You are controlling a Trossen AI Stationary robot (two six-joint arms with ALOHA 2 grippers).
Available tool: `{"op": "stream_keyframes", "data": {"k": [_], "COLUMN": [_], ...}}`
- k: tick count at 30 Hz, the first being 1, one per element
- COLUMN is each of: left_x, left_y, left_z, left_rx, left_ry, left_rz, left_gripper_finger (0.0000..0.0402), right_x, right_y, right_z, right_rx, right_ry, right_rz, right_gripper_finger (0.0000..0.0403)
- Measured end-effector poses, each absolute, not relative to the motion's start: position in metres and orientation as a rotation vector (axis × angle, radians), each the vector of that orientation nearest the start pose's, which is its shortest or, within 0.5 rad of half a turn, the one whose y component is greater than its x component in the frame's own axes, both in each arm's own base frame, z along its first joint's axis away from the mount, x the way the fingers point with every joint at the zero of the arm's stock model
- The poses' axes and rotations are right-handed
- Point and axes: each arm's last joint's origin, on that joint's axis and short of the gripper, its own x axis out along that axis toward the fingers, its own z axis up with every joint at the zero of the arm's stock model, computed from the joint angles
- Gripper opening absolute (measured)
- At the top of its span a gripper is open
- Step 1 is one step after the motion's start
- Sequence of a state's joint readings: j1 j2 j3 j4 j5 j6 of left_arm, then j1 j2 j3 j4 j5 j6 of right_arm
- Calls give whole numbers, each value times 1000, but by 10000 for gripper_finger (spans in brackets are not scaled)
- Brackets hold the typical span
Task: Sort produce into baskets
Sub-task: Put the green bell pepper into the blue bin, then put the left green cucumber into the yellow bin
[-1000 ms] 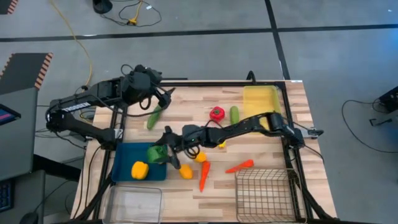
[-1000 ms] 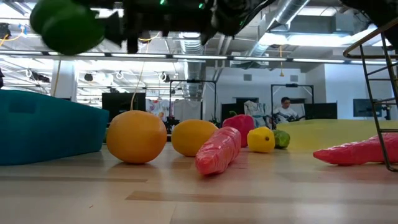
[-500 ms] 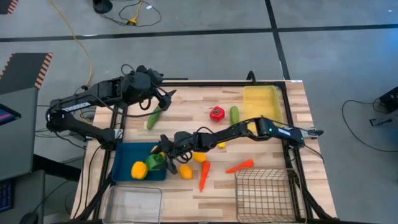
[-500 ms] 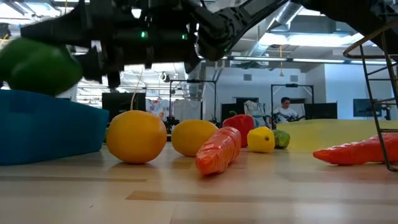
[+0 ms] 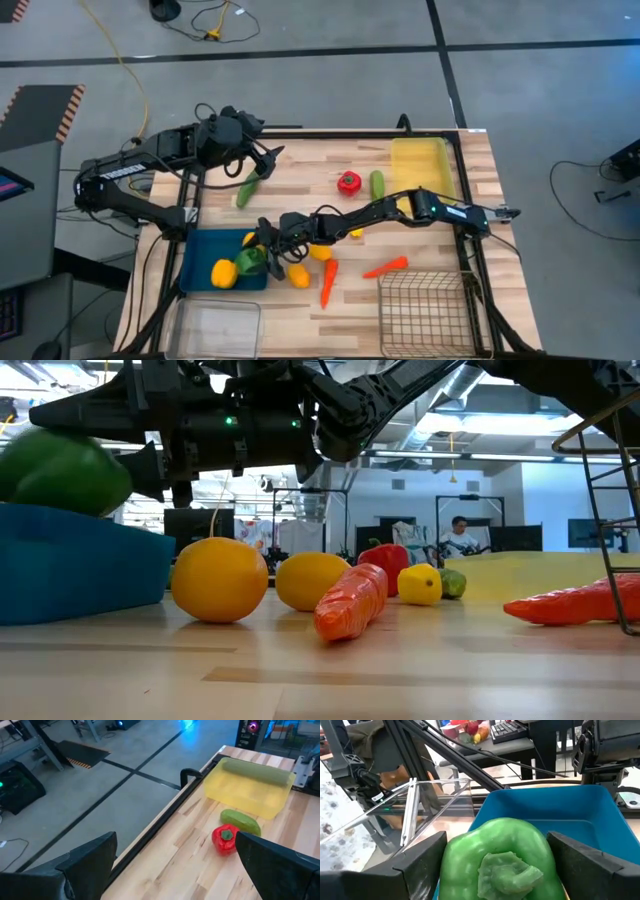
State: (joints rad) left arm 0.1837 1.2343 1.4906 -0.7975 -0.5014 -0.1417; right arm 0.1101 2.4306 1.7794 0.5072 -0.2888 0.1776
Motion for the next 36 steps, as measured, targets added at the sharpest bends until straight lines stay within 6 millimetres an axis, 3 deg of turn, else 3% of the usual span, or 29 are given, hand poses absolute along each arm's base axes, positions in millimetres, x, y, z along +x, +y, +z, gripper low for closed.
{"op": "stream_keyframes", "data": {"k": [4,10,13,16,21,26,29,36], "left_x": [228,228,228,228,227,225,223,215], "left_y": [57,56,56,56,56,55,55,48], "left_z": [425,425,425,423,421,419,416,405], "left_rx": [-45,-46,-50,-51,-47,-43,-40,-72], "left_ry": [496,496,499,514,539,565,604,729], "left_rz": [705,705,692,680,681,681,682,700], "left_gripper_finger": [393,393,393,393,393,393,393,393], "right_x": [542,541,538,529,499,462,440,404], "right_y": [68,67,57,37,0,-21,-33,-63], "right_z": [162,163,178,205,255,294,309,322], "right_rx": [197,205,210,215,80,-36,-29,-7], "right_ry": [180,184,221,293,433,563,656,812], "right_rz": [384,382,366,323,267,260,242,192], "right_gripper_finger": [395,393,393,393,393,393,393,393]}}
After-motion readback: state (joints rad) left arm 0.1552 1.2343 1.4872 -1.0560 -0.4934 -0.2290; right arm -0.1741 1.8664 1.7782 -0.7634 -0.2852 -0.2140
